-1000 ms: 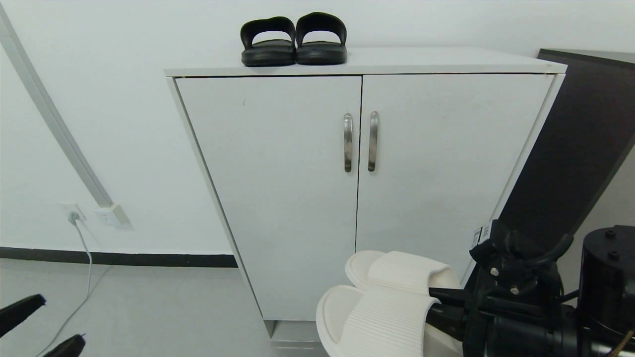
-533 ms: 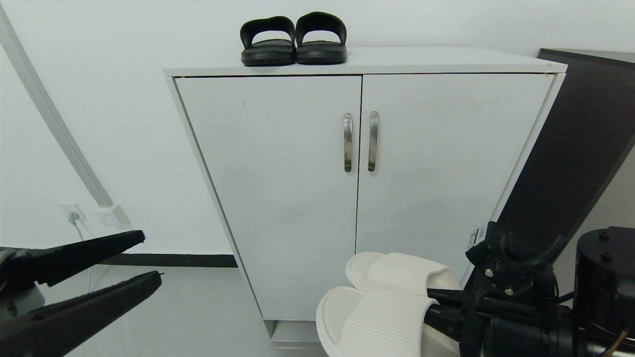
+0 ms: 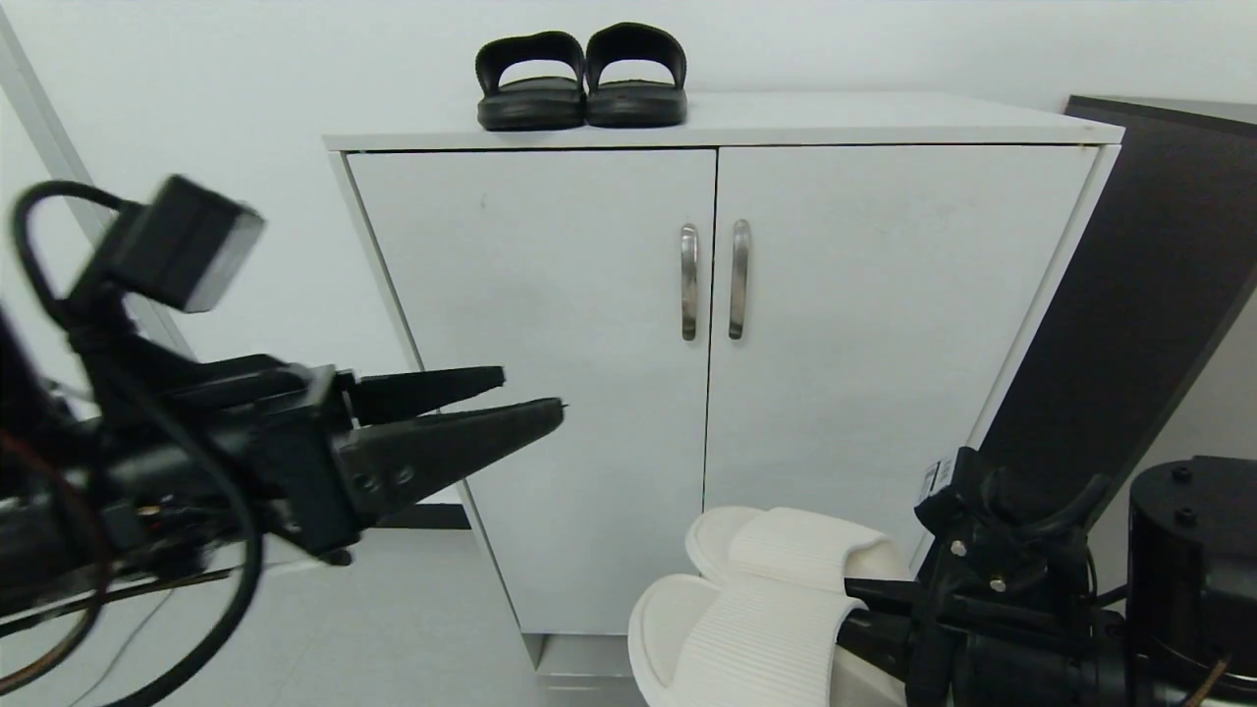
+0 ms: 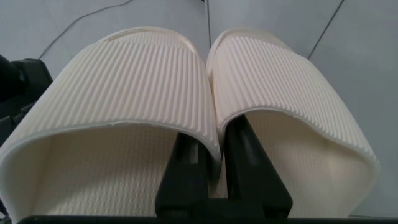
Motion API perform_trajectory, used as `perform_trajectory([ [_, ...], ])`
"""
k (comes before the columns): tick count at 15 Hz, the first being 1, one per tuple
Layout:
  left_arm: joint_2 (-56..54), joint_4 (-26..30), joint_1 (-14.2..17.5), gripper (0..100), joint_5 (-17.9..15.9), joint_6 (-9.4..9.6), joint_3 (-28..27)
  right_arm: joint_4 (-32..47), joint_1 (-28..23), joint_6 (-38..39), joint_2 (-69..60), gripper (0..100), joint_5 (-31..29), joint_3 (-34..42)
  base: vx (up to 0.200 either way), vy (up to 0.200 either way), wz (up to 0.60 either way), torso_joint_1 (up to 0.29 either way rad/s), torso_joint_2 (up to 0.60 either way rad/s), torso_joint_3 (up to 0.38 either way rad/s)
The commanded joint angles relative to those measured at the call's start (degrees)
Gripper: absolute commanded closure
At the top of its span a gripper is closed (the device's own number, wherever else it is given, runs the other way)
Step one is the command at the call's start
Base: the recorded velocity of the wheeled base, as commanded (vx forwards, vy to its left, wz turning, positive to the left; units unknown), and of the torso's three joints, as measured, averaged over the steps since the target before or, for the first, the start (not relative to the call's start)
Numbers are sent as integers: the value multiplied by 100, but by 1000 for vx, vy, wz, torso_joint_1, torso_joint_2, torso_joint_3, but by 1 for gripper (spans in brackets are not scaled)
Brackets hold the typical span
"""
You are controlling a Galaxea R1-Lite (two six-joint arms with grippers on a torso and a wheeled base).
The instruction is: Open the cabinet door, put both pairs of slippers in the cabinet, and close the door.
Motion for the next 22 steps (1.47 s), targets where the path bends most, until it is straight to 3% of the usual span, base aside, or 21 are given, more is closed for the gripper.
perform_trajectory([
  [1,1411,-910,-577,0,-27,-232,-376,1,8,-37,46,100,2,23,0,0,0,0,0,0],
  [2,1665,-1077,-752,0,-18,-539,-684,1,8,-73,63,100,2,23,0,0,0,0,0,0],
  [4,2043,-1147,-849,0,-18,-935,-1325,1,8,-73,63,100,2,23,0,0,0,0,0,0],
  [12,3247,-1024,-1095,0,43,-987,-2811,-8,-18,-73,151,100,2,23,0,0,0,0,0,0],
  [16,3116,-101,-1095,0,632,-970,-3452,-8,-18,-73,143,100,2,23,0,0,0,0,0,0],
  [22,3379,312,-1095,0,1529,-952,-4076,-8,-62,-73,134,100,2,23,0,0,0,0,0,0],
])
